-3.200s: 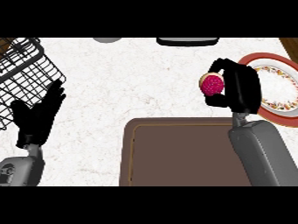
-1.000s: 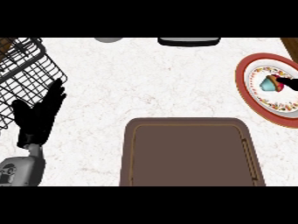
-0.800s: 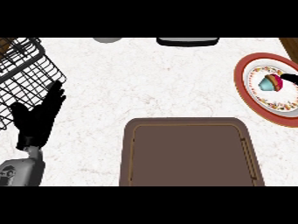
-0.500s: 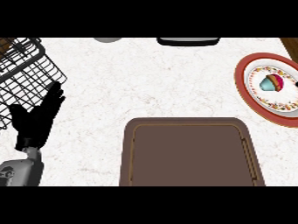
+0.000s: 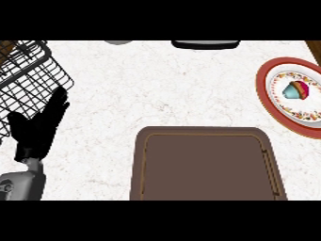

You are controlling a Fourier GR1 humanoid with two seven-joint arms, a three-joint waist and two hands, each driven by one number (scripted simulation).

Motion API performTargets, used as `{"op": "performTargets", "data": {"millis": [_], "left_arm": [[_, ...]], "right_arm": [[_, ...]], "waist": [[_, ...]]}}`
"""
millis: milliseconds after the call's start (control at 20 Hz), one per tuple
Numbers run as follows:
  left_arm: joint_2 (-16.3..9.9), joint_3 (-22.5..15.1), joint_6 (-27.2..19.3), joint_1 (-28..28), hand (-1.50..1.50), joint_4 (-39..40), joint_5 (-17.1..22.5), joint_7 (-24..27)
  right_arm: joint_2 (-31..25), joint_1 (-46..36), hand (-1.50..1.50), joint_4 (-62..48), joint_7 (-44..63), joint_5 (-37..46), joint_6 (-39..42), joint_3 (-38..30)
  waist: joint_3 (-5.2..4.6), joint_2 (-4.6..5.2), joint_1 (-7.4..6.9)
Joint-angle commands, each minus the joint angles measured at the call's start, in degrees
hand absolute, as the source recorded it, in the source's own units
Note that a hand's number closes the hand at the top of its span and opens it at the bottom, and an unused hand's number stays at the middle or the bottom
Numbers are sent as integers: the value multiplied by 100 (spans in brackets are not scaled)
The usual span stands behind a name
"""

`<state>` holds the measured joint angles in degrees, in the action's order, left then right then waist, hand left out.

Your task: Pick the cupcake from the tray and place it in the plate

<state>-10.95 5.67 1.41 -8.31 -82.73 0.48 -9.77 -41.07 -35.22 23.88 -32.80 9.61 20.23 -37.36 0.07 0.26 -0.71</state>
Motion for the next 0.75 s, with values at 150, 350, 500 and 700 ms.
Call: {"op": "performTargets", "data": {"millis": [150, 350, 500, 700], "left_arm": [[3, 109, 115, -294, 0, 416, 69, 67], [42, 79, -53, -490, 0, 254, -34, -114], [55, 32, 81, -18, 0, -68, 32, -102], [170, -47, -175, -343, 0, 64, -168, -212]], "right_arm": [[-210, -8, -150, -560, -493, 80, -267, 176], [-679, -28, -150, -873, -522, 23, 2, 110], [-662, 350, -150, -944, -929, 129, -88, 221], [-872, 273, -150, -1170, -848, 129, -5, 217]], "waist": [[3, 15, -20], [8, 27, -33], [9, 19, -45], [14, 28, -59]]}}
